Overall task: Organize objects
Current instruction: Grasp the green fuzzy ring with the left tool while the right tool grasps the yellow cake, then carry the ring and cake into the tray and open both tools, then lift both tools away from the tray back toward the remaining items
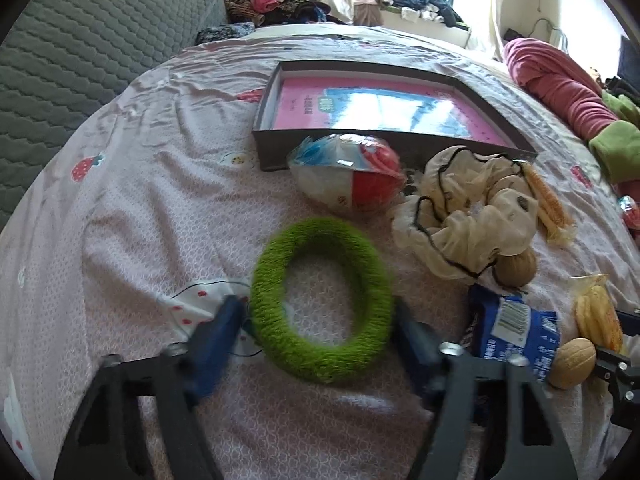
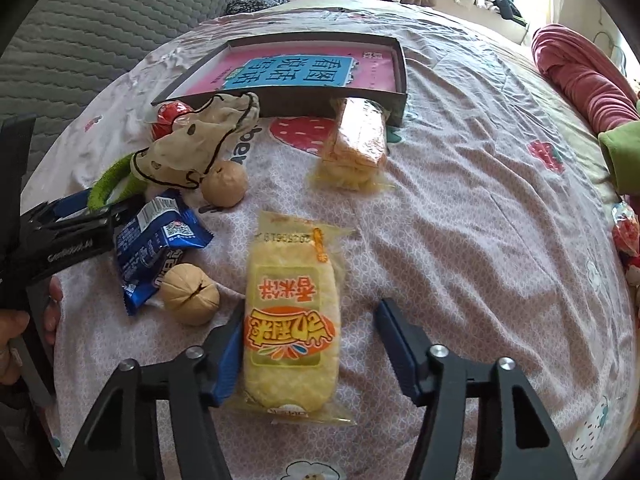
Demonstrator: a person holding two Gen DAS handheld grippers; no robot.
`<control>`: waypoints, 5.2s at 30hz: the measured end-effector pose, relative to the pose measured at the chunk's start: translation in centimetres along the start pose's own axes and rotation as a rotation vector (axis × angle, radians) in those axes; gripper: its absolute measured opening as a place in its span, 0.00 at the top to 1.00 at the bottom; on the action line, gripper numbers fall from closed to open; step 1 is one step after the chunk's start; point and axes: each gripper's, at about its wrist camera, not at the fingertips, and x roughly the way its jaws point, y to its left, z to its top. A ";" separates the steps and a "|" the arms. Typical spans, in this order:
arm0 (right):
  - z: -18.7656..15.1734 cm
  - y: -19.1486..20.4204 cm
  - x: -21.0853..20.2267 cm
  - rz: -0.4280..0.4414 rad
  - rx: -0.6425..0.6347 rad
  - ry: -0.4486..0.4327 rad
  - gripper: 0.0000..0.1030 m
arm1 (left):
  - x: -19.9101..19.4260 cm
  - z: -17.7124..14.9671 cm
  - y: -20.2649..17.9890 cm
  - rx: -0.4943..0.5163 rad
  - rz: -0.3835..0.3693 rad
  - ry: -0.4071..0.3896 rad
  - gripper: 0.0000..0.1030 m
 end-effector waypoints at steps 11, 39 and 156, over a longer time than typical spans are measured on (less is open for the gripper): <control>-0.4 0.1 -0.9 0.050 -0.002 -0.012 0.61 | -0.8 0.2 0.0 -0.014 -0.076 0.027 0.77; 1.2 1.8 -6.6 0.073 -0.019 -0.107 0.61 | -8.2 1.8 -2.4 0.055 -0.114 -0.068 0.80; 8.1 -1.6 -13.8 0.086 0.046 -0.232 0.07 | -14.3 7.7 -3.9 0.021 -0.015 -0.136 0.00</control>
